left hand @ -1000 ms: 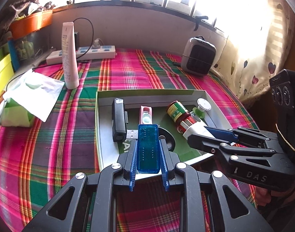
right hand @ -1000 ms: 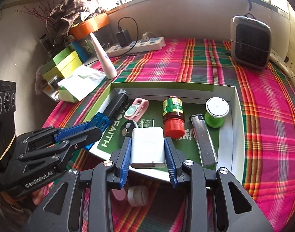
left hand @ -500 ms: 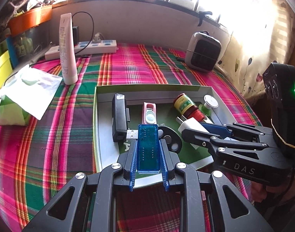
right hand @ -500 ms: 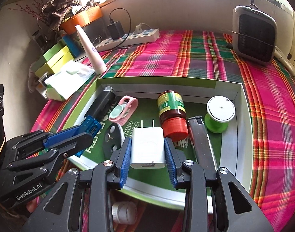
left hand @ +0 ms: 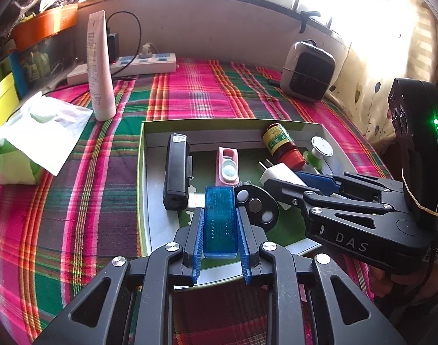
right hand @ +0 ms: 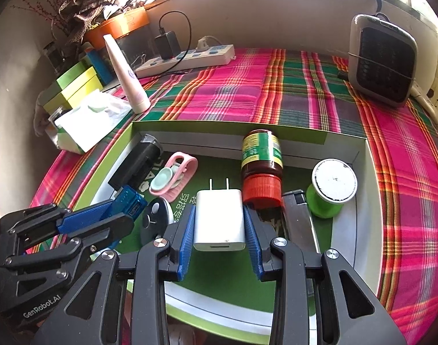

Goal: Organize rigid objects
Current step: 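Lower both tools into the box and open them to release charger and USB stick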

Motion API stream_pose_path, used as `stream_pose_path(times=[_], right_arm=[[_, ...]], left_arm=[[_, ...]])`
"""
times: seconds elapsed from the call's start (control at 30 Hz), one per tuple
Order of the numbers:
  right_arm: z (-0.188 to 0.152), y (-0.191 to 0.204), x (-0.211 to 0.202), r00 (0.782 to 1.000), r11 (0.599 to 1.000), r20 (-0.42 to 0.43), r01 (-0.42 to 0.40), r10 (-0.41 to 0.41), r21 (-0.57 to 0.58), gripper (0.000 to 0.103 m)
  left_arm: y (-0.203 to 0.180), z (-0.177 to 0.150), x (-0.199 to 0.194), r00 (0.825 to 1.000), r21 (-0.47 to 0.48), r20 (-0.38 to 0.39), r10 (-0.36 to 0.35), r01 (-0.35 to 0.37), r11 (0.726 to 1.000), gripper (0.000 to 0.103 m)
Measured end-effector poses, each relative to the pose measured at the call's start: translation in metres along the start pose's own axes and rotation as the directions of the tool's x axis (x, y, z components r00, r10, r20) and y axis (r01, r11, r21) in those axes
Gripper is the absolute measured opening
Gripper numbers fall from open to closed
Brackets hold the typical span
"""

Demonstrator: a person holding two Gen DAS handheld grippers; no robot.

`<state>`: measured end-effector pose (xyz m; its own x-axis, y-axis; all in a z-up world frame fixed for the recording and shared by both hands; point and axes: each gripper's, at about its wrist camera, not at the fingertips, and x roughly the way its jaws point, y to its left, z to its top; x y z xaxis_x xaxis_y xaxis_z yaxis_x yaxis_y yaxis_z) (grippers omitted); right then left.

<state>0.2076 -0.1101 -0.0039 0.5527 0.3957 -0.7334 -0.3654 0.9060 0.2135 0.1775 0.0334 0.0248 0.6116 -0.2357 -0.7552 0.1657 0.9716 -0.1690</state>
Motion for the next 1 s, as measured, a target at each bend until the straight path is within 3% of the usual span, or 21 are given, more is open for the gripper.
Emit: stream_pose_path(times=[1.0], right_arm=[[-0.0038, -0.0034, -0.0021, 1.0, 0.999, 0.007, -0.025, 0.025, 0.043, 0.035]], left_arm=[[0.0014, -0.0018, -0.0066, 1.0, -0.016, 0.009, 0.009, -0.008, 1.0, 0.025]])
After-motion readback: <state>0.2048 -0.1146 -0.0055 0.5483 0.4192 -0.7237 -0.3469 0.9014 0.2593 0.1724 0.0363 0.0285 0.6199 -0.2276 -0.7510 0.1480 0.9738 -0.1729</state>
